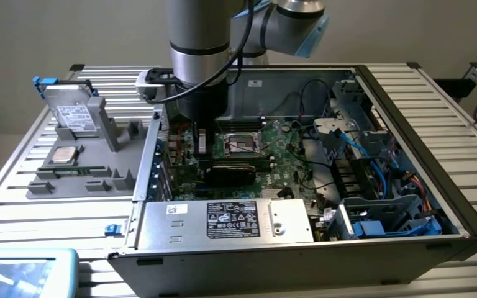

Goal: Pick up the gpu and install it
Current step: 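Press down on the gpu until it lock into place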

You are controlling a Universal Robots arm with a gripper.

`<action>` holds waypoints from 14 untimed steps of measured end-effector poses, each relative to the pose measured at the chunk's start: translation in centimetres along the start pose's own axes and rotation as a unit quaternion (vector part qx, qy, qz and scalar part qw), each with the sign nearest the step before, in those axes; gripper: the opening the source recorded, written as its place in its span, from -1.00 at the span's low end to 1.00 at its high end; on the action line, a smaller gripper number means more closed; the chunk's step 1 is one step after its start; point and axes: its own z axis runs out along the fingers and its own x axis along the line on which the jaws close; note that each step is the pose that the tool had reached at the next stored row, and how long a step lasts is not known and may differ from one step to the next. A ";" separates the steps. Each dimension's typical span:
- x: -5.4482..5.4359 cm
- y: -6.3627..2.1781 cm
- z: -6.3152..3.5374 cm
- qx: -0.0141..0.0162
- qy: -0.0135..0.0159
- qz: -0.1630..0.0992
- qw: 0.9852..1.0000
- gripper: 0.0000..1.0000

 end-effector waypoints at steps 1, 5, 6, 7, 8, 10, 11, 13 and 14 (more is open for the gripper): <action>0.0 -0.03 -0.43 0.000 0.001 0.000 1.000 -0.76; 0.1 -1.05 -1.44 0.000 0.004 0.000 1.000 -0.76; 0.0 -1.40 -1.43 0.000 0.005 0.000 1.000 -0.76; 0.0 -1.62 -1.37 0.000 0.006 0.000 1.000 -0.76; 0.0 -1.84 -1.30 0.000 0.006 0.000 1.000 -0.76; 0.0 -2.04 -1.02 0.000 0.006 0.000 1.000 -0.76; 0.0 -2.08 -0.84 0.000 0.006 0.000 1.000 -0.76; 0.0 -2.11 -0.46 0.000 0.006 0.000 1.000 -0.76; 0.0 -2.12 -0.28 0.000 0.006 0.000 1.000 -0.76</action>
